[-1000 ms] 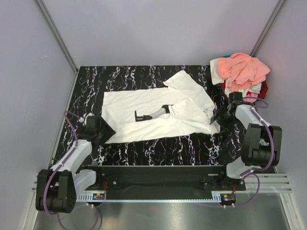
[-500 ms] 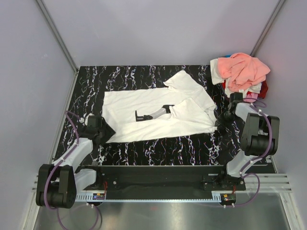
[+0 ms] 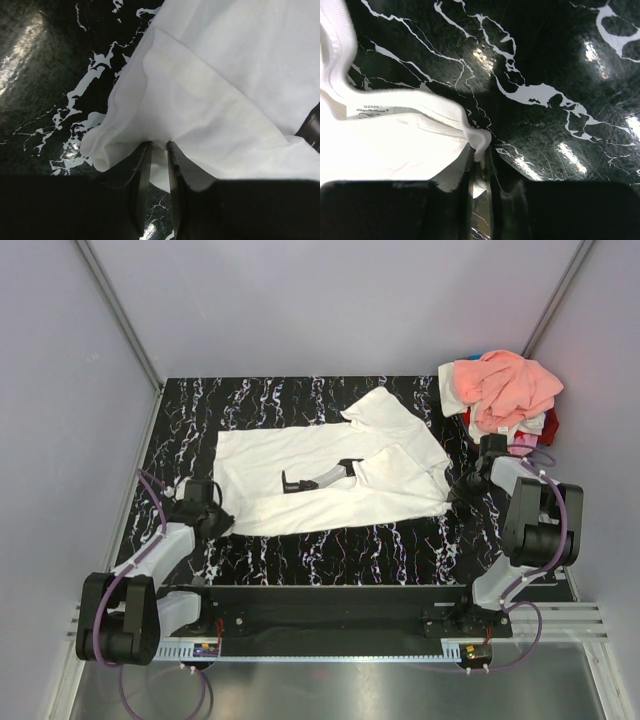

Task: Fold and stack the t-shirts
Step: Fold the tshirt

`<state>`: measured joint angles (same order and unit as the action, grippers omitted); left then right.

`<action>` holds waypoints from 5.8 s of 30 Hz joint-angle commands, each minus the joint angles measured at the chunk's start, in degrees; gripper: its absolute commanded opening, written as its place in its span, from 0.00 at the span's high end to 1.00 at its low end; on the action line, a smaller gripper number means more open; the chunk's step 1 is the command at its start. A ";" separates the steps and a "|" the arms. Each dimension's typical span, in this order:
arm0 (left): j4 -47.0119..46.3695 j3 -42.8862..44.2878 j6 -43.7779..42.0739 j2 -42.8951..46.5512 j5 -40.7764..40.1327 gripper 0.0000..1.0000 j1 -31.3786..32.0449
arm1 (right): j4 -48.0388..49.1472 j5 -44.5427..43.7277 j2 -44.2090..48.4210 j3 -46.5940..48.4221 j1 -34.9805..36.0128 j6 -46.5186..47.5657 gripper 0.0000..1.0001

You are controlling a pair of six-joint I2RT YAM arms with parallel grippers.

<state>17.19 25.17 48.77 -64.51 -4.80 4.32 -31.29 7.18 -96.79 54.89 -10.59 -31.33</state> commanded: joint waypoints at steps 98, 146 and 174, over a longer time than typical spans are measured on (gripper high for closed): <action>9.18 72.49 -19.16 -59.51 12.88 1.00 -8.89 | -9.75 9.08 12.61 19.01 14.11 3.65 0.05; -11.92 39.78 -11.24 -44.21 17.72 1.00 -5.90 | -7.82 6.19 -66.42 95.66 15.60 1.09 0.96; 6.71 61.23 -17.57 -42.89 21.85 1.00 -9.50 | -0.01 7.24 -27.51 62.66 12.70 3.12 1.00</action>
<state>21.32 84.88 33.17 -109.54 14.24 -5.13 -34.02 13.26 -132.99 123.09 2.44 -27.94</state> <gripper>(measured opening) 0.008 0.012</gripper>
